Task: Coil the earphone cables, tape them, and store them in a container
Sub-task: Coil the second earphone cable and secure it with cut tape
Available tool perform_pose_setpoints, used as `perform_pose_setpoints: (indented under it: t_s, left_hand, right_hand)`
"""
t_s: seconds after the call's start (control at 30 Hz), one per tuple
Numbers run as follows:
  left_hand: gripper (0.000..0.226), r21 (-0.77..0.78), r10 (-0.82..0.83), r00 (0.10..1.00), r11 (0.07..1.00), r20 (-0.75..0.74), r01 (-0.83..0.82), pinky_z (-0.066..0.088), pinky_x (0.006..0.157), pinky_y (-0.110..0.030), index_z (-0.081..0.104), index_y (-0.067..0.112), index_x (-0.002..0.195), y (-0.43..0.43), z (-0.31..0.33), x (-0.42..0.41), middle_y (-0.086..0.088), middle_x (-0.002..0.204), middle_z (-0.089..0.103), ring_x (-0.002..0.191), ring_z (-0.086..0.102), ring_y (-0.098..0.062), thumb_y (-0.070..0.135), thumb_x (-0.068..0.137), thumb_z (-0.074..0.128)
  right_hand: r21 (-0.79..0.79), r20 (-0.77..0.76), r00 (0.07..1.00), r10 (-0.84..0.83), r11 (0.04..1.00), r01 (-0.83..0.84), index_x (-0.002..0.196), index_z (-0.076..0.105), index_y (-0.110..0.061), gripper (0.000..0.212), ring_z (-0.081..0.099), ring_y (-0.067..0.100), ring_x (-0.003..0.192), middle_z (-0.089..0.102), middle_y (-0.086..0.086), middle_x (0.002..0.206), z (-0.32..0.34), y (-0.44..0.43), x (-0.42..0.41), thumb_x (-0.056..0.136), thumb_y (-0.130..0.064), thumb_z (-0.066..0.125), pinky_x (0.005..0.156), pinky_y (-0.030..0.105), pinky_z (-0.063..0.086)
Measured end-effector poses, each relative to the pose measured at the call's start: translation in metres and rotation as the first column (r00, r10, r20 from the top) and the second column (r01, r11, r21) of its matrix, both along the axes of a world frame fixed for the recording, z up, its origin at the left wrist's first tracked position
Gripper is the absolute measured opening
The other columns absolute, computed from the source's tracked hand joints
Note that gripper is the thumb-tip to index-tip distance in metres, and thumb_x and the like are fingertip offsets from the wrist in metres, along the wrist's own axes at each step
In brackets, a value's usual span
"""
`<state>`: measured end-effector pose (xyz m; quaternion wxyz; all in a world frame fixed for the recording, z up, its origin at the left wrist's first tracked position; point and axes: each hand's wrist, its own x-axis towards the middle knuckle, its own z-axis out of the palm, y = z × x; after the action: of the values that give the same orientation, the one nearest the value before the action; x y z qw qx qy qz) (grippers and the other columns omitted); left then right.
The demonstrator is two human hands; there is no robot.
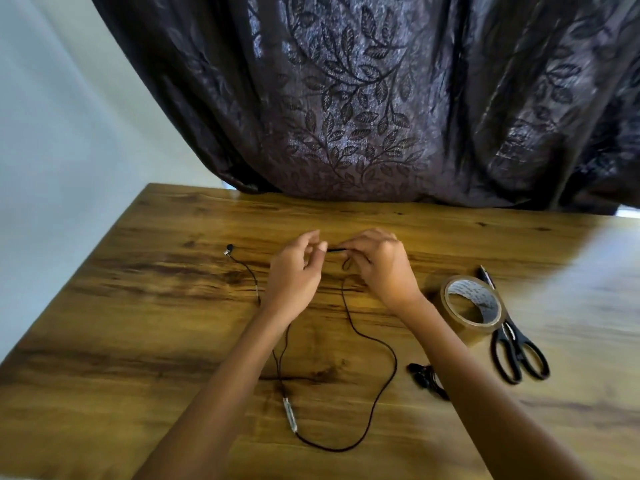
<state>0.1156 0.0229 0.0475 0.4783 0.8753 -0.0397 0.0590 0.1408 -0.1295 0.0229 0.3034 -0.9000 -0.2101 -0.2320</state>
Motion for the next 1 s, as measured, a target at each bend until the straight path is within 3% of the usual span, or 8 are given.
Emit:
perform_pose_setpoints:
  t_s: [0.07, 0.17, 0.27, 0.43, 0.53, 0.67, 0.8, 1.0]
  left_hand:
    - [0.028, 0.006, -0.078, 0.997, 0.997, -0.03, 0.078, 0.045, 0.074, -0.007, 0.063, 0.016, 0.114, -0.005, 0.01, 0.0, 0.005, 0.102, 0.066, 0.09, 0.057, -0.004, 0.029, 0.095, 0.048]
    - [0.018, -0.213, -0.165, 0.976, 0.968, -0.138, 0.134, 0.05, 0.069, -0.016, 0.069, 0.017, 0.088, -0.008, 0.02, -0.003, 0.003, 0.079, 0.069, 0.072, 0.063, -0.006, 0.023, 0.093, 0.052]
    - [0.014, -0.402, -0.272, 0.923, 0.904, -0.273, 0.147, 0.053, 0.068, -0.019, 0.067, 0.012, 0.089, -0.008, 0.034, -0.007, 0.002, 0.073, 0.066, 0.066, 0.062, -0.005, 0.017, 0.092, 0.054]
    - [0.014, -0.648, -0.444, 0.841, 0.746, -0.31, 0.155, 0.056, 0.067, -0.018, 0.064, 0.006, 0.088, -0.01, 0.052, -0.012, 0.0, 0.072, 0.069, 0.065, 0.065, -0.006, 0.01, 0.091, 0.051]
    - [0.014, -0.779, -0.435, 0.865, 0.621, -0.248, 0.09, 0.057, 0.069, -0.021, 0.063, 0.003, 0.088, -0.014, 0.058, -0.014, -0.005, 0.078, 0.073, 0.073, 0.07, -0.011, 0.007, 0.09, 0.05]
    - [0.016, -0.906, -0.389, 0.901, 0.423, -0.192, -0.011, 0.058, 0.074, -0.025, 0.063, 0.0, 0.091, -0.021, 0.064, -0.013, -0.01, 0.085, 0.073, 0.079, 0.071, -0.016, 0.005, 0.089, 0.048]
    - [0.017, -0.946, -0.318, 0.938, 0.324, -0.14, -0.031, 0.057, 0.077, -0.028, 0.061, -0.003, 0.095, -0.028, 0.065, -0.011, -0.012, 0.087, 0.072, 0.082, 0.071, -0.02, 0.002, 0.091, 0.045]
    - [0.016, -0.896, -0.133, 0.99, 0.443, -0.05, 0.014, 0.053, 0.087, -0.027, 0.058, 0.003, 0.1, -0.03, 0.061, -0.003, -0.011, 0.106, 0.066, 0.098, 0.066, -0.018, 0.003, 0.093, 0.044]
  right_hand:
    - [0.029, 0.038, 0.999, 0.034, 0.999, -0.035, 0.09, 0.073, -0.01, 0.015, 0.063, 0.02, 0.08, 0.069, 0.004, 0.085, 0.015, -0.006, -0.01, 0.079, -0.004, 0.065, 0.077, 0.033, 0.048]
    - [0.077, 0.032, 0.997, 0.073, 0.994, -0.075, 0.091, 0.073, -0.007, 0.014, 0.061, 0.01, 0.076, 0.068, 0.004, 0.083, 0.031, -0.013, -0.018, 0.08, -0.003, 0.066, 0.073, 0.018, 0.047]
    - [0.236, -0.046, 0.996, 0.073, 0.97, -0.06, 0.088, 0.072, -0.01, 0.011, 0.058, 0.002, 0.076, 0.064, -0.004, 0.079, 0.043, -0.023, -0.022, 0.079, -0.004, 0.069, 0.067, 0.006, 0.044]
    - [0.524, -0.242, 0.952, 0.188, 0.851, -0.035, 0.083, 0.07, -0.024, 0.019, 0.061, 0.023, 0.066, 0.069, 0.001, 0.078, 0.044, -0.028, -0.021, 0.085, -0.006, 0.063, 0.059, 0.039, 0.05]
    - [0.609, -0.238, 0.959, 0.151, 0.793, 0.026, 0.089, 0.069, -0.018, 0.015, 0.058, 0.014, 0.068, 0.068, 0.005, 0.079, 0.038, -0.027, -0.026, 0.089, -0.008, 0.058, 0.062, 0.03, 0.048]
    - [0.408, -0.263, 0.964, 0.039, 0.91, 0.075, 0.08, 0.063, -0.021, 0.021, 0.048, 0.005, 0.054, 0.056, -0.005, 0.062, 0.027, -0.016, -0.046, 0.095, -0.013, 0.049, 0.052, 0.027, 0.041]
    - [0.01, -0.158, 0.985, -0.073, 0.997, 0.076, 0.116, 0.057, -0.01, 0.025, 0.064, 0.021, 0.07, 0.067, 0.007, 0.088, 0.018, -0.003, -0.07, 0.098, -0.019, 0.042, 0.054, 0.032, 0.048]
    - [-0.289, 0.026, 0.997, -0.079, 0.954, 0.083, 0.108, 0.064, -0.01, 0.026, 0.065, 0.011, 0.059, 0.071, 0.0, 0.087, 0.031, -0.004, -0.101, 0.083, -0.019, 0.068, 0.038, 0.016, 0.037]
